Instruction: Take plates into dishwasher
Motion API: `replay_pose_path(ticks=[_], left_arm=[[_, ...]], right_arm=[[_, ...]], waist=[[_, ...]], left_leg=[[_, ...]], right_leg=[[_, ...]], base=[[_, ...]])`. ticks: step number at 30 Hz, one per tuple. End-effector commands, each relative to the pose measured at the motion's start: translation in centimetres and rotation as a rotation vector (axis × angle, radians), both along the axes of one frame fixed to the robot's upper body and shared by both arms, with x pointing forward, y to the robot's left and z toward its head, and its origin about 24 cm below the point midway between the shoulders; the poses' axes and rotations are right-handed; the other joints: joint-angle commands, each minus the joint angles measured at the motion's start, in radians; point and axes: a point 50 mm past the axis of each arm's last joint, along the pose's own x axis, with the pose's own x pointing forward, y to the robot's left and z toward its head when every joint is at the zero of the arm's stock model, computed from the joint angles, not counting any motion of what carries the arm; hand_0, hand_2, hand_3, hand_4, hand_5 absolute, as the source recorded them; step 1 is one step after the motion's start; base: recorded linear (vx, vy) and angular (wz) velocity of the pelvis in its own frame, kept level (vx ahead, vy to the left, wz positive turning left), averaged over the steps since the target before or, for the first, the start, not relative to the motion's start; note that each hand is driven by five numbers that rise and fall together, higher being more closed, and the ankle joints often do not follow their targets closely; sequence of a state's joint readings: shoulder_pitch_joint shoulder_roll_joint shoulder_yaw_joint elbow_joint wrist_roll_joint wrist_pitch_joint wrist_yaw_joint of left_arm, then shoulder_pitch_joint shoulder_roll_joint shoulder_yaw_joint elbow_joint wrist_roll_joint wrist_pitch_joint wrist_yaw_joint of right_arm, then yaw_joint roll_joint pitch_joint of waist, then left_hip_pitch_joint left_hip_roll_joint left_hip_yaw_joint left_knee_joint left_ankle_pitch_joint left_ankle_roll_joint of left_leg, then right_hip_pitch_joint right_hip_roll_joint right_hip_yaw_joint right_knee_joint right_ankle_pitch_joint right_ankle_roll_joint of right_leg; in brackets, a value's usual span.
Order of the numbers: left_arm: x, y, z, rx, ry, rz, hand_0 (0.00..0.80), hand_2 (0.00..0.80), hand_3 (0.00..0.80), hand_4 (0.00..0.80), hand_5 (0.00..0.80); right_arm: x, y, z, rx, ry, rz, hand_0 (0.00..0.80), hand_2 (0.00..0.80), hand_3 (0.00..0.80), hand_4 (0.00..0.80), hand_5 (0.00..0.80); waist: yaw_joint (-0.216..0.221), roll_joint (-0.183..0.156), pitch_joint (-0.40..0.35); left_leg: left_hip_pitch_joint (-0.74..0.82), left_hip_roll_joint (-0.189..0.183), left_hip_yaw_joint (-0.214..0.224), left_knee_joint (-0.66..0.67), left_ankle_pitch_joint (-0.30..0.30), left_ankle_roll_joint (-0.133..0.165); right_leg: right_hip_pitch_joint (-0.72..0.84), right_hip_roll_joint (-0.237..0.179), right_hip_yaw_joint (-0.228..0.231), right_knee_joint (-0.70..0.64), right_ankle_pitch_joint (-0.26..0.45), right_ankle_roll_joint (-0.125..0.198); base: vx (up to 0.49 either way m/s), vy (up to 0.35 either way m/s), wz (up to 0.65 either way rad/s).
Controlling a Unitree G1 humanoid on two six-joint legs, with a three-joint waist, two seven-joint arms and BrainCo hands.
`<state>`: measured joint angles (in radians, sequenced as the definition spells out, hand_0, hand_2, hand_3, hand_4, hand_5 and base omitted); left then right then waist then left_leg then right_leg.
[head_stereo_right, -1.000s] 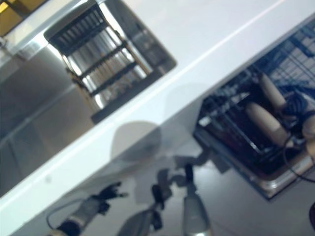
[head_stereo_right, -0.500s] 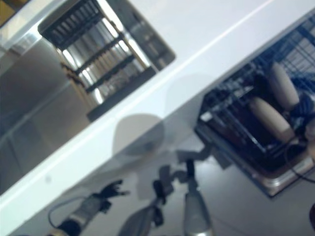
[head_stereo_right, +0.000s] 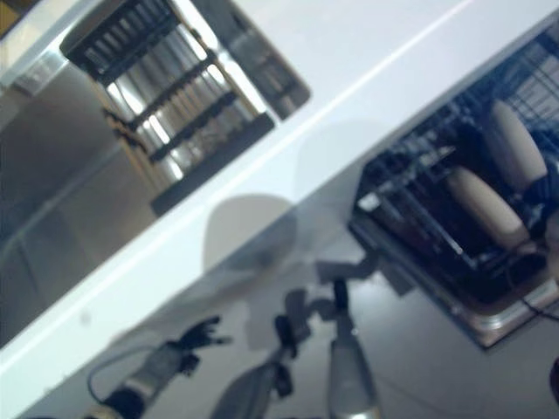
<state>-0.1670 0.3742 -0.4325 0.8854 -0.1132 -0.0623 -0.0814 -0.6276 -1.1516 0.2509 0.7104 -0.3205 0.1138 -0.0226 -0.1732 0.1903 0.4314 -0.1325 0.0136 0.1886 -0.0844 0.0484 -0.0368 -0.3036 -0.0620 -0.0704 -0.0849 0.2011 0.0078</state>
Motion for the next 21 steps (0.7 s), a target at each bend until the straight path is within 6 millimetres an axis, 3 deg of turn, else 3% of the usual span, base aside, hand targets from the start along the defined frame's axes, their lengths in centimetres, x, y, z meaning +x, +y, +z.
replay_pose_path(ticks=[1, 13, 21], left_arm=[[-0.3, 1.9, 0.3, 0.046, 0.02, -0.005, 0.0, 0.0, 0.0, 0.0, 0.0], [-0.3, 2.2, 0.3, 0.059, 0.028, -0.002, 0.0, 0.0, 0.0, 0.0, 0.0], [-0.7, 2.7, 0.2, 0.072, 0.039, 0.006, 0.0, 0.0, 0.0, 0.0, 0.0]], right_arm=[[0.4, -0.1, 2.9, -0.132, -0.033, -0.029, 0.8, 0.8, 0.8, 0.8, 0.8], [1.0, 1.9, 4.0, -0.345, 0.032, 0.092, 0.8, 0.8, 0.8, 0.8, 0.8], [1.0, 2.8, 4.2, -0.372, 0.079, 0.156, 0.8, 0.8, 0.8, 0.8, 0.8]], waist=[[0.045, -0.073, 0.0], [0.044, -0.094, -0.009], [0.045, -0.117, -0.017]], left_leg=[[-0.013, -0.016, -0.011, 0.022, 0.001, -0.016], [-0.012, -0.014, -0.013, 0.022, -0.001, -0.012], [-0.013, -0.013, -0.012, 0.026, -0.005, -0.006]], right_leg=[[-0.012, 0.017, -0.023, 0.096, -0.102, 0.032], [-0.009, 0.021, -0.02, 0.095, -0.102, 0.035], [-0.005, 0.025, -0.015, 0.094, -0.1, 0.038]], base=[[0.0, 0.0, 0.0], [0.0, 0.0, 0.0], [0.0, -0.002, 0.02]])
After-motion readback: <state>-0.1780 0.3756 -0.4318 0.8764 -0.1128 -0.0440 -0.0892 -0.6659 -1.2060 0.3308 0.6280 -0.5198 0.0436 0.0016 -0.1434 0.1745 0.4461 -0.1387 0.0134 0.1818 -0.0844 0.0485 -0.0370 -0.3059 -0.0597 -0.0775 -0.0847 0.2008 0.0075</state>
